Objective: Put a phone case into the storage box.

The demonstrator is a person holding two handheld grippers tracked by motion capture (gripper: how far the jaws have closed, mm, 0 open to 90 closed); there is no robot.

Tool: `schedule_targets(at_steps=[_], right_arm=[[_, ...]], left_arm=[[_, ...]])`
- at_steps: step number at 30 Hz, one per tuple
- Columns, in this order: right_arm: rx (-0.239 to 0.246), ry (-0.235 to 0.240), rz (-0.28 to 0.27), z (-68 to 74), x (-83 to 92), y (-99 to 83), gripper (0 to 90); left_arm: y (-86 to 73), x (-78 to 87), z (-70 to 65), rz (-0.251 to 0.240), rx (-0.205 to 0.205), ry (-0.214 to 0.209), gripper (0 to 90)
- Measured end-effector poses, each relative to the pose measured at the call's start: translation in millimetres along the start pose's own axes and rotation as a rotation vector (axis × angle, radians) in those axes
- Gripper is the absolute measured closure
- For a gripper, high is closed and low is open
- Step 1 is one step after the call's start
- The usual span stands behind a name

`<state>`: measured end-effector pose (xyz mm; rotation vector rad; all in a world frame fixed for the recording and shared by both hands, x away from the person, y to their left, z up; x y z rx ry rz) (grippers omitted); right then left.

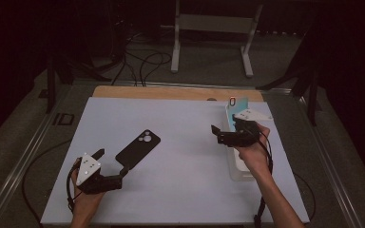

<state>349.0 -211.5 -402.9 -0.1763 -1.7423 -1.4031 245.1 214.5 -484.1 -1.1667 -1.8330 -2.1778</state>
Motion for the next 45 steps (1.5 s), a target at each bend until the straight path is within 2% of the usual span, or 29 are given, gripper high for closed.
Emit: schedule_targets(at_steps=[8, 13, 18, 22, 25, 27, 32, 36, 45], right_arm=[[0.006, 0.033, -0.037, 8.1, 10.9, -18.9, 10.9], [0.012, 0.051, -0.086, 12.2, 19.1, -34.0, 10.9], [0.015, 0.052, -0.117, 16.6, 25.1, -52.5, 10.9], [0.005, 0.029, -0.132, 18.0, 29.5, -67.8, 11.0], [0.021, 0.018, -0.138, 18.6, 31.9, -77.2, 11.1], [0.006, 0.03, -0.157, 18.5, 33.5, -84.2, 11.1], [0.013, 0.027, -0.179, 20.5, 35.6, -99.9, 11.1], [0.011, 0.014, -0.177, 20.5, 35.0, -105.9, 11.1], [-0.003, 0.011, -0.189, 18.6, 36.7, -106.6, 11.2]], left_arm=[[1.3, 1.2, 0.9, -0.001, -0.007, -0.005, 0.5], [2.5, 3.0, 2.6, -0.01, 0.002, -0.005, 0.5], [4.1, 4.8, 3.6, -0.019, 0.003, -0.006, 0.5], [4.6, 5.1, 4.9, -0.017, -0.001, -0.01, 0.5], [5.2, 5.2, 5.4, -0.018, 0.001, -0.014, 0.5], [5.5, 5.6, 5.5, -0.018, 0.0, -0.015, 0.5], [5.3, 6.1, 7.3, -0.014, -0.003, -0.014, 0.5], [4.3, 5.9, 8.0, -0.007, -0.009, -0.014, 0.5], [3.5, 5.0, 9.1, -0.003, -0.004, -0.011, 0.5]])
Point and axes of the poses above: each handheld gripper's, and its own axes: x roughly backward along the jaws, y roughly out of its top, z roughly to its left, the point moved 1 cm from there along -x, roughly forward along the jaws, and after that the axes turned 15 degrees about z, right-handed, at the moved point
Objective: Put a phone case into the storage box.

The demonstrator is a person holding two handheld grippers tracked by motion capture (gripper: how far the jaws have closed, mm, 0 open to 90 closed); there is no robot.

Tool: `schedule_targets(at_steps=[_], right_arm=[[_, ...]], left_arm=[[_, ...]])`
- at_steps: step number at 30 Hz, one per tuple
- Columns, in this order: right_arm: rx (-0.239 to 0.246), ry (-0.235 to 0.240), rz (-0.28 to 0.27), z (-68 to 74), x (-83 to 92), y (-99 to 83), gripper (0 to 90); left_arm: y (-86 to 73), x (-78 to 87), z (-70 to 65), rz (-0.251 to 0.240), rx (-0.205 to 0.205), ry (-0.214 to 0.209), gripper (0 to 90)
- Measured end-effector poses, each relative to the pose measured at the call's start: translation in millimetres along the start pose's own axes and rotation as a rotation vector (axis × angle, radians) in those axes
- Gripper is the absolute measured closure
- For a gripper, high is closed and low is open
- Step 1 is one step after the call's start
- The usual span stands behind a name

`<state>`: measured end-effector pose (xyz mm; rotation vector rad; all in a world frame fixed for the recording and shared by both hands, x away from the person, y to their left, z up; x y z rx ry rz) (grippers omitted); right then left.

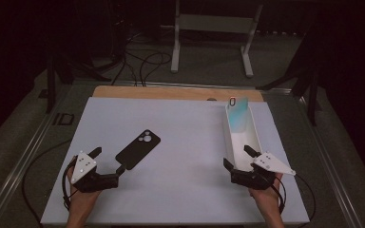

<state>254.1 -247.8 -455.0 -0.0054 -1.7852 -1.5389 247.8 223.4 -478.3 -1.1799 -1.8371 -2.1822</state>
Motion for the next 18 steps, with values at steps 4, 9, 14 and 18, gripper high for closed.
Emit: schedule_targets(at_steps=[4, 9, 14, 18], right_arm=[[-0.006, -0.004, -0.003, -1.4, 1.4, 0.2, 11.2], [-0.012, -0.007, -0.002, -3.8, 1.3, 0.9, 11.2], [-0.009, -0.009, -0.002, -5.0, 1.1, 2.1, 11.2], [-0.018, -0.005, 0.001, -5.6, 1.2, 2.7, 11.2]], left_arm=[[0.6, -2.1, -0.1, 0.007, 0.0, 0.0, 0.5], [1.6, -4.4, 1.3, 0.012, 0.004, -0.001, 0.5], [5.2, -8.3, 5.0, 0.012, 0.018, -0.004, 0.5], [8.9, -13.1, 8.1, 0.031, 0.021, -0.018, 0.6]])
Point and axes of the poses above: each handheld gripper's, and its own axes: x roughly backward along the jaws, y roughly out of its top, z roughly to its left, the point moved 1 cm from there along -x, roughly forward along the jaws, and after that the axes turned 15 degrees about z, right-handed, at the moved point
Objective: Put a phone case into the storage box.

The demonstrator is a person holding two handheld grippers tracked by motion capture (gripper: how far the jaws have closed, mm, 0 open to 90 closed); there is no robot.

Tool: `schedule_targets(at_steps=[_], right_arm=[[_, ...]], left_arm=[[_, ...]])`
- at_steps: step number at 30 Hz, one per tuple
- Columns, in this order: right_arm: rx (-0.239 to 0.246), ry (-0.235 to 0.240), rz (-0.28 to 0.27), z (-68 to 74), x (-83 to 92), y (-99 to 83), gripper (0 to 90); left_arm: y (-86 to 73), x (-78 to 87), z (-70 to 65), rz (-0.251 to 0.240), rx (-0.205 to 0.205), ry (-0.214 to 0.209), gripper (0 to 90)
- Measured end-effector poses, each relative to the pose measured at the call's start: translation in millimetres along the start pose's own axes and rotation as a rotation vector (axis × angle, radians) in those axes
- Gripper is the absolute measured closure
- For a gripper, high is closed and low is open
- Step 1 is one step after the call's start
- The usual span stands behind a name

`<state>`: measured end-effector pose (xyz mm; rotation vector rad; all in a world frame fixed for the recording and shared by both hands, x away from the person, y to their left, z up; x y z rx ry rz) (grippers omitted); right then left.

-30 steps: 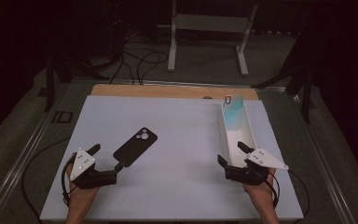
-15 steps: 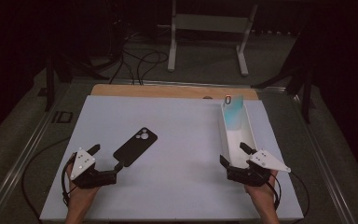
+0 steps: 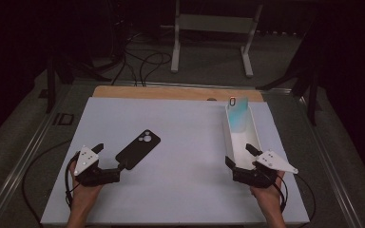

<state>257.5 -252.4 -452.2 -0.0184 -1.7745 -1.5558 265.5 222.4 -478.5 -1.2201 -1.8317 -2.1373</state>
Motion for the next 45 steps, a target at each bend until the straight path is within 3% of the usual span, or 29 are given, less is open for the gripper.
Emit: schedule_targets(at_steps=[4, 15, 17, 24, 45], right_arm=[[-0.004, 0.003, -0.006, -1.4, -0.3, 1.2, 11.2], [-0.001, -0.014, 0.004, -5.1, 0.5, 0.2, 11.2], [-0.001, -0.009, 0.005, -5.3, 0.6, 1.0, 11.2], [-0.002, -0.01, 0.0, -6.2, 1.7, 1.5, 11.2], [-0.003, -0.019, 0.0, -8.1, 3.4, 1.4, 11.2]], left_arm=[[3.5, -4.7, 1.7, 0.016, 0.0, -0.009, 0.5], [12.5, -25.9, 9.4, 0.134, -0.007, -0.036, 0.5], [16.6, -32.9, 10.5, 0.181, -0.014, -0.031, 0.5], [20.7, -49.0, 10.3, 0.277, -0.041, -0.045, 0.5], [17.4, -80.3, 13.5, 0.415, -0.035, -0.072, 2.4]])
Point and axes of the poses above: each handheld gripper's, and its own axes: x roughly backward along the jaws, y roughly out of its top, z roughly to its left, the point moved 1 cm from there along -x, roughly forward along the jaws, and after that the axes turned 15 degrees about z, right-handed, at the moved point
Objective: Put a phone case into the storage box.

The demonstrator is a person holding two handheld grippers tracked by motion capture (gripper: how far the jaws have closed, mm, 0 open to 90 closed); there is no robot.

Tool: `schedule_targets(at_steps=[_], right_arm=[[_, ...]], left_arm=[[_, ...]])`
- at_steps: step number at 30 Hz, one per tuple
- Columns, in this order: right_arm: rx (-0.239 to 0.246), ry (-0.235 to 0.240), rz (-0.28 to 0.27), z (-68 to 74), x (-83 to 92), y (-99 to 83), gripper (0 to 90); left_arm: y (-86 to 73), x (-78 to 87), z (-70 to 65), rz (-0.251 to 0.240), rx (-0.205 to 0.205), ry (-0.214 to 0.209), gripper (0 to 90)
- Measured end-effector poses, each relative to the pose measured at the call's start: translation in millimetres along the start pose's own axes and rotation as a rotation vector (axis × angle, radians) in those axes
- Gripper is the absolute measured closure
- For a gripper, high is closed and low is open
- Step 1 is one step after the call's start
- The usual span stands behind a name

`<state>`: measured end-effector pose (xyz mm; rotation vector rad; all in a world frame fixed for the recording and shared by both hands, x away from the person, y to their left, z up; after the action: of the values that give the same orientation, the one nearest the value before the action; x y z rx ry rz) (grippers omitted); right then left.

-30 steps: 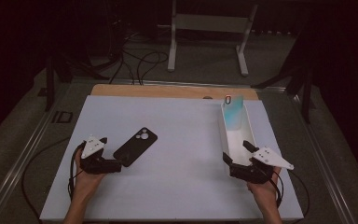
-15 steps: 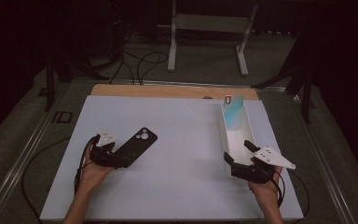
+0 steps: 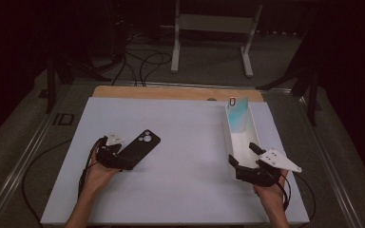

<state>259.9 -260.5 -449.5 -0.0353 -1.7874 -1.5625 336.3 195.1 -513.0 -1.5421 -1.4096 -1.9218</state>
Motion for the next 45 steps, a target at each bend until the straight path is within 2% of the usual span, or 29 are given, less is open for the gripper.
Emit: schedule_targets(at_steps=[7, 18, 26, 32, 38, 41, 45], right_arm=[[0.002, 0.001, 0.002, 0.6, -0.7, -0.2, 11.2], [-0.001, 0.003, 0.002, 0.8, -1.0, -0.6, 11.2], [0.003, 0.002, 0.004, 0.9, -1.5, -1.0, 11.2], [0.003, 0.004, 0.007, 1.5, -2.2, -1.1, 11.2], [0.006, 0.005, 0.007, 2.2, -2.9, -0.9, 11.2], [0.001, 0.005, 0.003, 1.8, -1.9, -0.4, 11.2], [0.003, 0.002, 0.006, 2.1, -1.7, -0.4, 11.2]], left_arm=[[1.3, -8.3, -0.3, 0.046, -0.007, -0.009, 3.5], [1.6, -17.7, 3.1, 0.089, 0.0, -0.016, 5.9], [0.9, -22.0, 3.2, 0.114, -0.005, -0.003, 6.9], [1.9, -22.9, 0.3, 0.143, -0.035, 0.028, 7.3], [4.4, -22.8, 0.2, 0.163, -0.039, 0.027, 8.0], [4.3, -21.8, -0.5, 0.161, -0.046, 0.025, 12.3], [4.8, -21.5, -0.7, 0.167, -0.046, 0.027, 13.2]])
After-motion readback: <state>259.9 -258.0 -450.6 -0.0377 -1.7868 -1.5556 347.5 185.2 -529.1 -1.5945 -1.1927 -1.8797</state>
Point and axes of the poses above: each handheld gripper's, and its own axes: x roughly backward along the jaws, y roughly out of its top, z roughly to its left, the point moved 1 cm from there along -x, roughly forward along the jaws, and after that the axes turned 15 degrees about z, right-handed, at the moved point
